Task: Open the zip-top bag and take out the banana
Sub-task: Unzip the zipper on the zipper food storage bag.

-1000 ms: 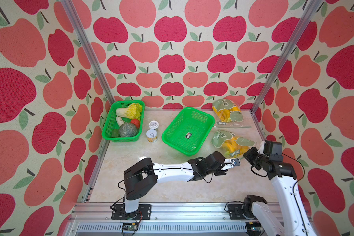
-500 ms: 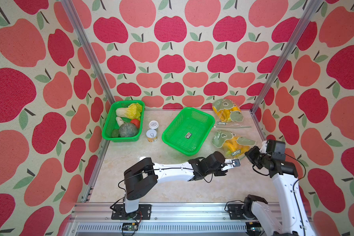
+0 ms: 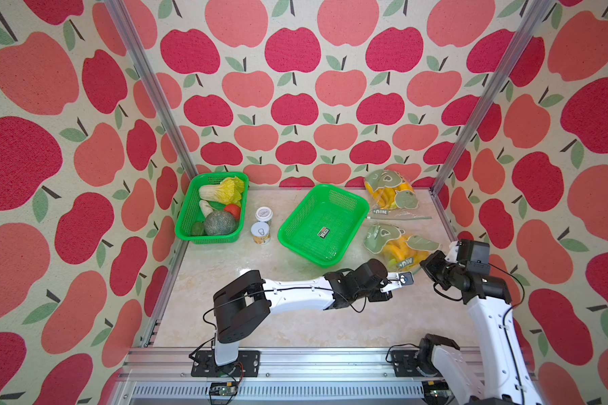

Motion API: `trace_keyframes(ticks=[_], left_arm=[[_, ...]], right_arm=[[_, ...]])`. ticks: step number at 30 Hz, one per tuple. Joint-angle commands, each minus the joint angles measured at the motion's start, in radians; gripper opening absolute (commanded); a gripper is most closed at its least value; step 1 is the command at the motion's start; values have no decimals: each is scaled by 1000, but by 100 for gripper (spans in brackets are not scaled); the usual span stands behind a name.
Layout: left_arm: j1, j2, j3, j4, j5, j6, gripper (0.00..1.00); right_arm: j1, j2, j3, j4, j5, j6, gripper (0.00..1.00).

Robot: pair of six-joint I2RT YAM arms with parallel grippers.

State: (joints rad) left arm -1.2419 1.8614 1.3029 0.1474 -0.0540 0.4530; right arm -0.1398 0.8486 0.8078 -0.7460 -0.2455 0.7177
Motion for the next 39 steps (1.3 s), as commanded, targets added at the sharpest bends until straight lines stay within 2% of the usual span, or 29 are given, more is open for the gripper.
trace_keyframes(ticks=[1, 5, 9, 11, 13, 18, 21, 26, 33, 36, 39], left_arm=[[-5, 13, 36, -17, 33, -26, 1], [-5, 18, 47, -26, 53, -50, 0], [2, 19, 44, -16, 38, -73, 0], [12, 25, 49, -20, 31, -107, 0], [17, 33, 54, -23, 40, -123, 0], [15, 60, 64, -14, 43, -140, 0], [14, 72, 71, -17, 43, -140, 0], [14, 85, 75, -15, 48, -137, 0], [11, 100, 69, -5, 43, -143, 0], [4, 108, 69, -5, 39, -144, 0], [0, 111, 60, 3, 39, -151, 0]], right_arm=[[-5, 7, 2, 8, 5, -36, 3], [-5, 17, -1, 10, -3, -44, 10], [-4, 7, 4, 9, -29, -55, 31], [-1, -10, -1, -2, -54, -41, 36], [16, -33, -33, 9, -93, 1, 37], [122, -132, -184, 94, -169, 219, 36], [184, -210, -236, 116, -147, 325, 32], [245, -269, -251, 79, -96, 384, 27], [259, -297, -245, 43, -50, 412, 23], [259, -304, -242, 45, -53, 429, 23], [259, -315, -227, 33, -46, 436, 28]])
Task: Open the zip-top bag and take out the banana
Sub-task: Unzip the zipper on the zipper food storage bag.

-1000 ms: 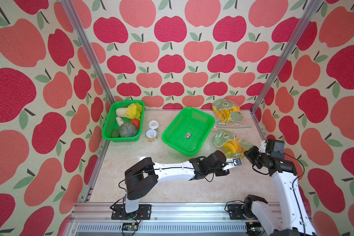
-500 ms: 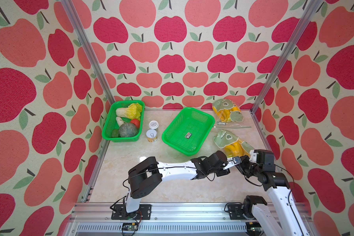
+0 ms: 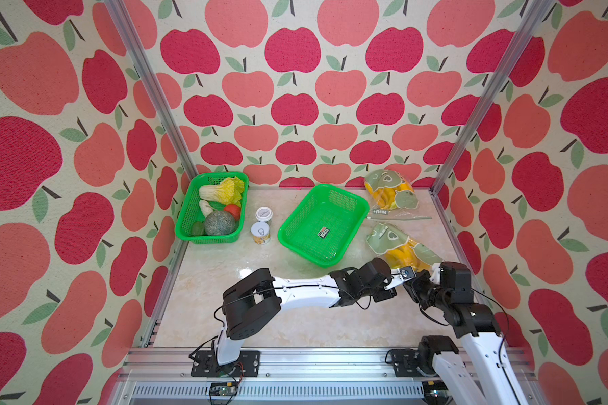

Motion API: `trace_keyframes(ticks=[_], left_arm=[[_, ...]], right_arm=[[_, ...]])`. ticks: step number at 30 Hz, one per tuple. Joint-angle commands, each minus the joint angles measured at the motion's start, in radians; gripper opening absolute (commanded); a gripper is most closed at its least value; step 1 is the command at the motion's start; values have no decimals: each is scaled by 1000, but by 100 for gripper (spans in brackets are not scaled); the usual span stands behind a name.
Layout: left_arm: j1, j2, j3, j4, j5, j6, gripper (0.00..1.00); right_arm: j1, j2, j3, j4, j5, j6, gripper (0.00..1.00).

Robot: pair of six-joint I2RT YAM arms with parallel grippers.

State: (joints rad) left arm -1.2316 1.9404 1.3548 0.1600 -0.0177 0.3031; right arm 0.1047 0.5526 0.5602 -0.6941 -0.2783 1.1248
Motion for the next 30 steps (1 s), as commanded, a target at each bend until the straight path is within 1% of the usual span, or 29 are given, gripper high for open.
trace_keyframes(ticks=[1, 7, 12, 18, 30], left_arm=[[-11, 33, 2, -3, 1, -4, 0], [-12, 33, -17, 31, 8, -41, 0], [-20, 33, -37, 55, 18, -62, 0], [-21, 13, -69, 70, 19, -73, 0], [-23, -1, -95, 94, 19, -91, 0]], right_arm=[[14, -23, 25, -24, -12, 32, 29], [14, -81, -9, -30, -25, 108, 30], [14, -130, -63, 19, -49, 187, 24], [13, -118, -41, -32, 3, 135, 17], [15, -109, -40, -62, 88, 79, 12]])
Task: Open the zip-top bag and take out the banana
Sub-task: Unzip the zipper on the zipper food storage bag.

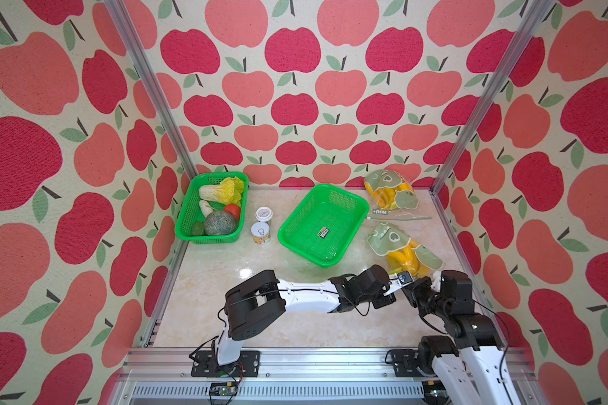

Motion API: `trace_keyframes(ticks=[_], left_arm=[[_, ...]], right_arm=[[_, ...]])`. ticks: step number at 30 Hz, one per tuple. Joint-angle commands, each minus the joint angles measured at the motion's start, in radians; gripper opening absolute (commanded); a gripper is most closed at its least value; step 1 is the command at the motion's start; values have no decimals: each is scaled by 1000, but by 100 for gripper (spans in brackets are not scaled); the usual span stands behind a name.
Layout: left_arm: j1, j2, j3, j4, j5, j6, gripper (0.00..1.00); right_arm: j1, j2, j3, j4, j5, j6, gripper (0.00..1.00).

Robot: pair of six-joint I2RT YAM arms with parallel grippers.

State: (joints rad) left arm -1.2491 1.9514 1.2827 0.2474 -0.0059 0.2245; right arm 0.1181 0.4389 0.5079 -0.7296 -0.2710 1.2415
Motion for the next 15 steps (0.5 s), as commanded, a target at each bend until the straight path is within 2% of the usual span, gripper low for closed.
trace_keyframes(ticks=[1, 15], left_arm=[[-7, -14, -28, 9, 6, -13, 0], [-3, -61, -94, 48, -44, -25, 0]], right_arm=[[0, 6, 15, -28, 91, -44, 12], [-31, 33, 34, -30, 170, -87, 12]])
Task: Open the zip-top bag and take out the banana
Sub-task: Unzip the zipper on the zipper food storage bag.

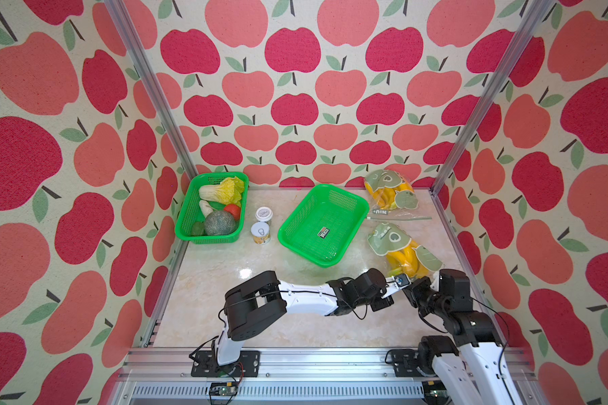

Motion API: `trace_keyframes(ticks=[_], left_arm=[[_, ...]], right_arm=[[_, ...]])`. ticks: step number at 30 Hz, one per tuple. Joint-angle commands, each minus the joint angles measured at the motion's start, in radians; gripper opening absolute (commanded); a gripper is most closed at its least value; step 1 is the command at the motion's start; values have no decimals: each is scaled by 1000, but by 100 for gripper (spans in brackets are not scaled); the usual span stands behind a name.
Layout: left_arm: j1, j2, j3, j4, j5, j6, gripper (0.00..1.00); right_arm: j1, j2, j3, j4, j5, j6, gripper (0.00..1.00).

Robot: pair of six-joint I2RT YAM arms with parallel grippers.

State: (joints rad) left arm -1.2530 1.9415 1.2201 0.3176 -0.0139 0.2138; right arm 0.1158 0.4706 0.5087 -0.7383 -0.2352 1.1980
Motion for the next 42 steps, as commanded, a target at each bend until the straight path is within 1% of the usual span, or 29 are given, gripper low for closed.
trace_keyframes(ticks=[1, 12, 20, 32, 38, 42], left_arm=[[3, -55, -38, -21, -35, -16, 0], [40, -134, -110, -16, -56, -36, 0], [68, -190, -178, -20, -78, -46, 0], [155, -256, -253, -22, -90, -56, 0], [200, -269, -283, -15, -85, -68, 0], [226, -274, -295, -9, -81, -79, 0]], right_arm=[[-36, 5, 36, -28, 139, -55, 12], [-178, 31, 17, -28, 75, -150, 13], [-324, 87, 33, -19, 4, -259, 13], [-534, 142, 31, -22, -88, -394, 13], [-612, 145, 21, -29, -116, -437, 14], [-638, 153, 19, -29, -133, -452, 14]])
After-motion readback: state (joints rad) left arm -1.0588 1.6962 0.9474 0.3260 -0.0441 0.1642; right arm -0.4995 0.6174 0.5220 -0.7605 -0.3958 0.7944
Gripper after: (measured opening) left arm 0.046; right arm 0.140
